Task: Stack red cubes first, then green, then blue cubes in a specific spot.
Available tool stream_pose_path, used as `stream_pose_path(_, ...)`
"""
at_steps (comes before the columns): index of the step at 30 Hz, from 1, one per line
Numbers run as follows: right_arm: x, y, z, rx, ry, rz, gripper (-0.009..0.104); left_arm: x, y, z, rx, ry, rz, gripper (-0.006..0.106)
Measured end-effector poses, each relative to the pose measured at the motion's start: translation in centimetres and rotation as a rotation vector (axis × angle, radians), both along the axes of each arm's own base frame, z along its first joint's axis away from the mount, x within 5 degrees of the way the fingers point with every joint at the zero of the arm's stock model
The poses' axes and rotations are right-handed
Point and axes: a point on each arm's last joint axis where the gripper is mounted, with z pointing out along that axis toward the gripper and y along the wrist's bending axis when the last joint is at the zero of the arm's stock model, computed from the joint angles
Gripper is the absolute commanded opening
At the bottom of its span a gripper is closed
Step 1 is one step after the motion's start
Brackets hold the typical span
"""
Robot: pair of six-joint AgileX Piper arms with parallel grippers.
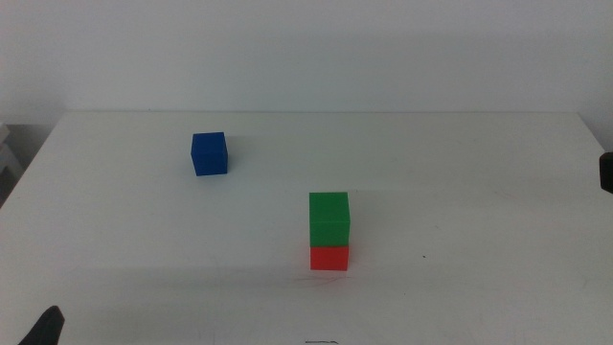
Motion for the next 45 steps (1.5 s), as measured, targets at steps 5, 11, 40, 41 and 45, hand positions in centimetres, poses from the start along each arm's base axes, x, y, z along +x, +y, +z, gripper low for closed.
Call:
stream_pose_path(5,0.0,0.0,0.0,0.000,0.000,0.000,0.079,0.3,0.0,2.2,0.003,0.050,-0.004,0.094)
stream_pose_path(11,0.0,0.0,0.0,0.000,0.000,0.000,0.079,3.4,-0.4,10.1,0.027,0.315,-0.029,0.094)
stream_pose_path(40,0.0,0.0,0.0,0.000,0.000,0.000,0.079,26.4,-3.4,15.6,0.079,0.848,-0.008,0.094)
stream_pose_path(41,0.0,0.0,0.0,0.000,0.000,0.000,0.079,27.6,-3.9,15.4,0.083,0.863,-0.008,0.094)
stream_pose_path(45,0.0,0.0,0.0,0.000,0.000,0.000,0.079,31.9,-5.6,14.0,0.106,0.915,-0.021,0.094)
